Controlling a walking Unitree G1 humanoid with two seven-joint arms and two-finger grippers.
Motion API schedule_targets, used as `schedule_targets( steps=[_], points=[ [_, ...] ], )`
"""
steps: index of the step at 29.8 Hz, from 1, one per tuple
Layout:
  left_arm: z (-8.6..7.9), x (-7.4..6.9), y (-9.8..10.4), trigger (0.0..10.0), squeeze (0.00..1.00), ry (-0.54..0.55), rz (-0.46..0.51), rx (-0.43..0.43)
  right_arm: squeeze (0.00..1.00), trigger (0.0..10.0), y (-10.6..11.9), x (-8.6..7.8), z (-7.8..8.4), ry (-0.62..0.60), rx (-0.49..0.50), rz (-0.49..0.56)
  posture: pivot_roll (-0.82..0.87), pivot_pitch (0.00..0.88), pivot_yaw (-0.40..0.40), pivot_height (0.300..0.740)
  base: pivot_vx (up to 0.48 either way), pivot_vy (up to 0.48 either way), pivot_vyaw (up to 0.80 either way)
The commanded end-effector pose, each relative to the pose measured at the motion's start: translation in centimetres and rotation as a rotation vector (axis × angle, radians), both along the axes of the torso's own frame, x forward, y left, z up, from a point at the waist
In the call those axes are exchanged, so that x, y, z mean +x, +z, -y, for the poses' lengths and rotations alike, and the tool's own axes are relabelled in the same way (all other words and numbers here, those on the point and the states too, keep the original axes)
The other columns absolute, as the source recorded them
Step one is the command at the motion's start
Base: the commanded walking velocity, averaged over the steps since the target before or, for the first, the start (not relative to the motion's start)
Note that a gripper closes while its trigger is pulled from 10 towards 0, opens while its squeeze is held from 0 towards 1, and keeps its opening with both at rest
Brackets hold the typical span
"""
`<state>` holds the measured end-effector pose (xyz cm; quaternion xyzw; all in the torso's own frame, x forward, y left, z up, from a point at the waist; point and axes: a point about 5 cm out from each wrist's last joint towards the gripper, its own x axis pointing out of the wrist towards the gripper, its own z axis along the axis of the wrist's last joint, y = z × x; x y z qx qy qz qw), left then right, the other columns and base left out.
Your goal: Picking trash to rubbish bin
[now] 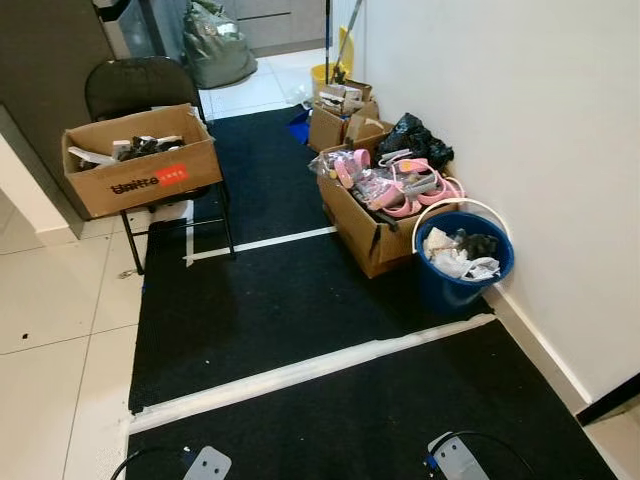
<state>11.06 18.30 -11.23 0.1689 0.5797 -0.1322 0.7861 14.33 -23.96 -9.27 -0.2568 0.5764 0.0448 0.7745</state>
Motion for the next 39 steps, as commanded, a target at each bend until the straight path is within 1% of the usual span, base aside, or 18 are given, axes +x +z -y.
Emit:
schedule_targets(
  steps=[1, 10, 18, 24, 29, 33, 34, 35, 38, 39],
  points=[
    [-0.4, -2.2, -0.5, 10.0, 0.0, 0.011, -0.086, 0.011, 0.0, 10.0, -0.1, -0.2, -0.3, 0.007, 0.009, -0.005, -0.09, 0.039, 0.078, 0.74, 0.33, 0.0, 0.0],
    [-0.6, -2.1, -0.5, 10.0, 0.0, 0.014, -0.084, 0.01, 0.0, 10.0, -0.1, 0.0, -0.5, -0.001, 0.021, 0.01, -0.09, 0.041, 0.075, 0.74, 0.331, 0.0, 0.0],
    [-0.3, -2.3, -0.6, 10.0, 0.0, 0.024, -0.091, 0.003, 0.0, 10.0, -0.1, -0.1, -0.3, 0.009, 0.015, 0.0, -0.08, 0.047, 0.06, 0.74, 0.33, 0.0, 0.0],
    [-0.1, -2.5, -0.6, 10.0, 0.0, 0.035, -0.092, -0.001, 0.0, 10.0, 0.0, 0.0, -0.2, 0.015, 0.014, 0.0, -0.06, 0.049, 0.052, 0.74, 0.33, 0.0, -0.8],
    [-0.1, -2.5, -0.6, 10.0, 0.0, 0.067, -0.08, -0.005, 0.0, 10.0, 0.0, 0.2, -0.2, 0.025, 0.013, 0.007, -0.05, 0.051, 0.047, 0.74, 0.33, 0.0, 0.0],
    [-1.0, -1.7, -0.3, 10.0, 0.0, 0.138, -0.036, 0.002, 0.0, 10.0, 0.0, 0.2, -0.3, 0.034, 0.017, 0.006, -0.04, 0.046, 0.046, 0.74, 0.329, 0.0, 0.0],
    [-1.0, -1.7, -0.3, 10.0, 0.0, 0.138, -0.036, 0.002, 0.0, 10.0, 0.0, 0.2, -0.3, 0.034, 0.017, 0.006, -0.04, 0.046, 0.046, 0.74, 0.33, 0.0, 0.0],
    [-1.3, -1.4, -0.2, 10.0, 0.0, 0.157, -0.019, 0.008, 0.0, 10.0, 0.0, 0.2, -0.3, 0.035, 0.017, 0.006, -0.04, 0.044, 0.048, 0.74, 0.33, 0.0, 0.0],
    [-3.8, 0.6, 0.7, 10.0, 0.0, 0.261, 0.073, 0.049, 0.0, 10.0, 0.0, 0.3, -0.4, 0.041, 0.018, 0.008, -0.03, 0.038, 0.05, 0.74, 0.33, 0.0, 0.0],
    [-3.8, 0.6, 0.7, 10.0, 0.0, 0.261, 0.073, 0.049, 0.0, 10.0, 0.0, 0.3, -0.4, 0.041, 0.018, 0.008, -0.03, 0.038, 0.05, 0.74, 0.334, 0.0, 0.0]
  ],
)
